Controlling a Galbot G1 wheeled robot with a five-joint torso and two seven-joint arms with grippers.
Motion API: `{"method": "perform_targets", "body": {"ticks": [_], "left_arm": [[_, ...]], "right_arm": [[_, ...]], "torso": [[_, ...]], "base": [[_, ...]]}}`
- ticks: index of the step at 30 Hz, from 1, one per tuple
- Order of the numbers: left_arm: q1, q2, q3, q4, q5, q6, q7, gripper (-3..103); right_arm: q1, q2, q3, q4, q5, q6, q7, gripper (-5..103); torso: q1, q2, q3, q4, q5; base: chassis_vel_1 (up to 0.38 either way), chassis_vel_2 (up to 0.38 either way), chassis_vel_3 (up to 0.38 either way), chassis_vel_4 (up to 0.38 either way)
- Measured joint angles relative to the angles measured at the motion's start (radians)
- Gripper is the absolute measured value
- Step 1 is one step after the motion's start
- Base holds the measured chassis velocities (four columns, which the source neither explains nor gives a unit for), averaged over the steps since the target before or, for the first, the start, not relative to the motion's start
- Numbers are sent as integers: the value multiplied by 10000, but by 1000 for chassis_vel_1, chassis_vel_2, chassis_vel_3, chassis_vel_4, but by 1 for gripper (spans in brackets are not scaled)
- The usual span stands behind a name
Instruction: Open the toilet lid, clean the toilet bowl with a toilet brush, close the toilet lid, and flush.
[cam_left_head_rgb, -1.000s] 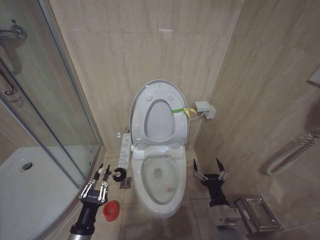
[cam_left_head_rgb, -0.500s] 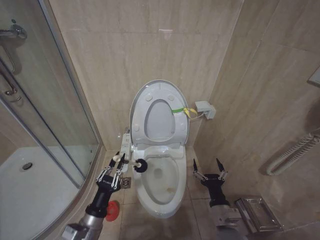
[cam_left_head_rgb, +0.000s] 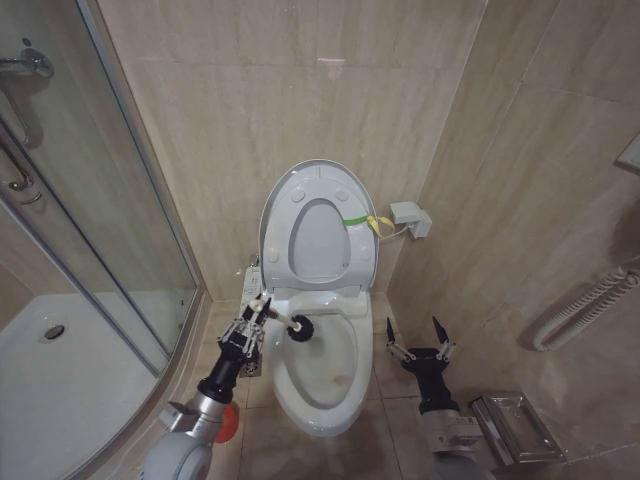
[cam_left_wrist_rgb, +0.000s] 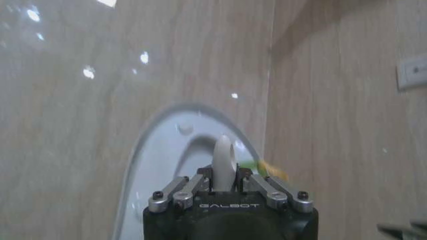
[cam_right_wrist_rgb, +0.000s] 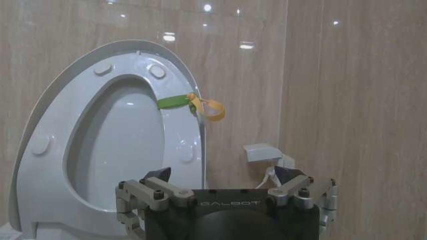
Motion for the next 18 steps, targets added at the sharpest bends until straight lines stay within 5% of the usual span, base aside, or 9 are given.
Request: {"method": "perform_targets", "body": {"ticks": [18], "left_arm": [[-3254, -199, 2592, 4332, -395, -687, 488, 22]], "right_arm": [[0, 0, -1, 0, 0, 0, -2, 100]], "torso": [[0, 0, 0, 0, 2]], "base": [[0, 0, 0, 0]]}}
